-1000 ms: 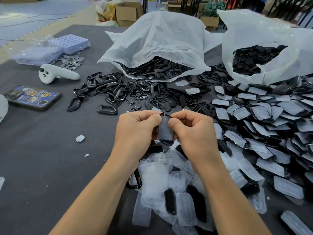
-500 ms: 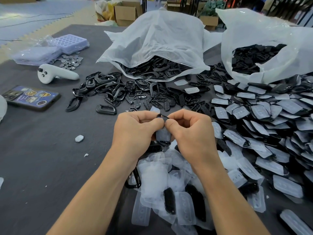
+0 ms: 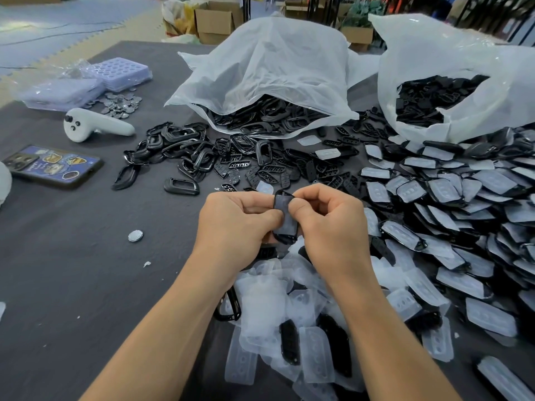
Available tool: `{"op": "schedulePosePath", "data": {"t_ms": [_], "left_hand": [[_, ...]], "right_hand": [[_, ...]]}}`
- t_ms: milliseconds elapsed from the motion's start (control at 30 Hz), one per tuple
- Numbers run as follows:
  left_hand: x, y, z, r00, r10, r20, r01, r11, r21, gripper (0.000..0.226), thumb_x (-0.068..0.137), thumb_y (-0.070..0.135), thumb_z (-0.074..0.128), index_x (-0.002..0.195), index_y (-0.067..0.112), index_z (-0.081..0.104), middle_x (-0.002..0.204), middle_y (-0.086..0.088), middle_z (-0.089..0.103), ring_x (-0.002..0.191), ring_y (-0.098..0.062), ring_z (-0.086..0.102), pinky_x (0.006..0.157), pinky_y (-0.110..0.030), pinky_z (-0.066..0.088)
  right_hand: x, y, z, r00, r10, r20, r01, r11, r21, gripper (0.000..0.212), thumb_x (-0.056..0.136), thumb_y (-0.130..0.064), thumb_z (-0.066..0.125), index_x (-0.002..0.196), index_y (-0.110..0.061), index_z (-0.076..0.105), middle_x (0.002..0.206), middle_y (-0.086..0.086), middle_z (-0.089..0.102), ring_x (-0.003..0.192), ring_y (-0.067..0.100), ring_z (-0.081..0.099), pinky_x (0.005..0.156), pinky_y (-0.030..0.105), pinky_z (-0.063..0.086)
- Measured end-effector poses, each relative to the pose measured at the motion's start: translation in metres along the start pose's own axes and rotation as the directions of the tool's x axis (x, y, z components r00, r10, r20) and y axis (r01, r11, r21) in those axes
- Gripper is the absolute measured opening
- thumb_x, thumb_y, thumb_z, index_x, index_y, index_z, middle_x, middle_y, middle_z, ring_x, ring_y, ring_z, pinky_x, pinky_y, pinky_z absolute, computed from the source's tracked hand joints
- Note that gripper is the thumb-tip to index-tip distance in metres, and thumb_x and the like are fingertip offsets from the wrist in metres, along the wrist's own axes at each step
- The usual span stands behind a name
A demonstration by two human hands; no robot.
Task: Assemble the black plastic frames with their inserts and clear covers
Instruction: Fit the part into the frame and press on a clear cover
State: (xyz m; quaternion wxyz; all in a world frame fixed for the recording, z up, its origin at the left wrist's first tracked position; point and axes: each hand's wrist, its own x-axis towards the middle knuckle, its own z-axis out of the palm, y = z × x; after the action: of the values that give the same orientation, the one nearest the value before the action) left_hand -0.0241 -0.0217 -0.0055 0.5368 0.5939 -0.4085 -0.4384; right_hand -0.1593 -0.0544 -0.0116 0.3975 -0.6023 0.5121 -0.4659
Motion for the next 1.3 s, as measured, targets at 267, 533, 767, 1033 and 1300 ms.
{"op": "schedulePosePath", "data": {"t_ms": [267, 533, 767, 1033, 1300], "left_hand": [[0.0001, -0.0030, -0.0006, 0.995, -0.016, 0.095, 0.003, 0.991, 0.132, 0.026, 0.081, 0.009, 0.078, 0.089, 0.033, 0.084, 0.079, -0.002, 0.081, 0.066, -0.013, 0.071, 0.071, -0.033, 0.064], [-0.0016, -0.0001, -0.0028, 0.998, -0.027, 0.048, 0.017, 0.980, 0.199, 0.036, 0.078, -0.006, 0.076, 0.073, 0.029, 0.084, 0.067, -0.004, 0.077, 0.054, -0.013, 0.068, 0.059, -0.024, 0.057], [-0.0039, -0.0021, 0.0002, 0.999, -0.005, 0.053, -0.010, 0.956, 0.292, 0.030, 0.077, 0.006, 0.080, 0.079, 0.036, 0.083, 0.070, 0.002, 0.078, 0.060, -0.015, 0.074, 0.070, -0.040, 0.067], [-0.0007, -0.0030, 0.0006, 0.989, -0.056, 0.140, 0.030, 0.983, 0.181, 0.023, 0.081, 0.000, 0.084, 0.075, 0.021, 0.080, 0.066, -0.013, 0.075, 0.049, -0.017, 0.064, 0.052, -0.027, 0.055], [-0.0008, -0.0026, -0.0010, 0.994, -0.055, 0.090, 0.052, 0.998, 0.030, 0.020, 0.081, -0.005, 0.080, 0.081, 0.015, 0.083, 0.069, -0.017, 0.075, 0.051, -0.020, 0.058, 0.050, -0.025, 0.051]], "right_hand": [[0.0038, 0.0035, -0.0010, 0.999, 0.005, -0.054, -0.007, 0.999, -0.038, 0.017, 0.088, -0.016, 0.073, 0.075, -0.026, 0.071, 0.061, -0.008, 0.068, 0.053, 0.008, 0.059, 0.056, 0.028, 0.050], [0.0016, 0.0005, -0.0005, 0.999, 0.003, 0.041, -0.002, 1.000, -0.029, 0.016, 0.087, -0.028, 0.077, 0.073, -0.024, 0.070, 0.057, -0.008, 0.064, 0.051, 0.005, 0.052, 0.051, 0.024, 0.044], [0.0055, 0.0022, -0.0028, 1.000, 0.019, 0.004, -0.019, 0.999, 0.029, 0.027, 0.084, -0.013, 0.079, 0.061, -0.021, 0.066, 0.046, -0.016, 0.050, 0.045, 0.003, 0.042, 0.046, 0.013, 0.032], [0.0066, 0.0041, -0.0016, 0.995, 0.064, 0.082, -0.072, 0.992, 0.104, 0.023, 0.090, -0.025, 0.074, 0.068, -0.023, 0.068, 0.052, -0.008, 0.057, 0.049, 0.012, 0.049, 0.054, 0.031, 0.042], [0.0065, 0.0017, -0.0018, 0.973, 0.103, 0.206, -0.150, 0.962, 0.227, 0.017, 0.088, 0.005, 0.066, 0.080, -0.008, 0.073, 0.053, 0.008, 0.062, 0.043, 0.016, 0.053, 0.041, 0.026, 0.043]]}}
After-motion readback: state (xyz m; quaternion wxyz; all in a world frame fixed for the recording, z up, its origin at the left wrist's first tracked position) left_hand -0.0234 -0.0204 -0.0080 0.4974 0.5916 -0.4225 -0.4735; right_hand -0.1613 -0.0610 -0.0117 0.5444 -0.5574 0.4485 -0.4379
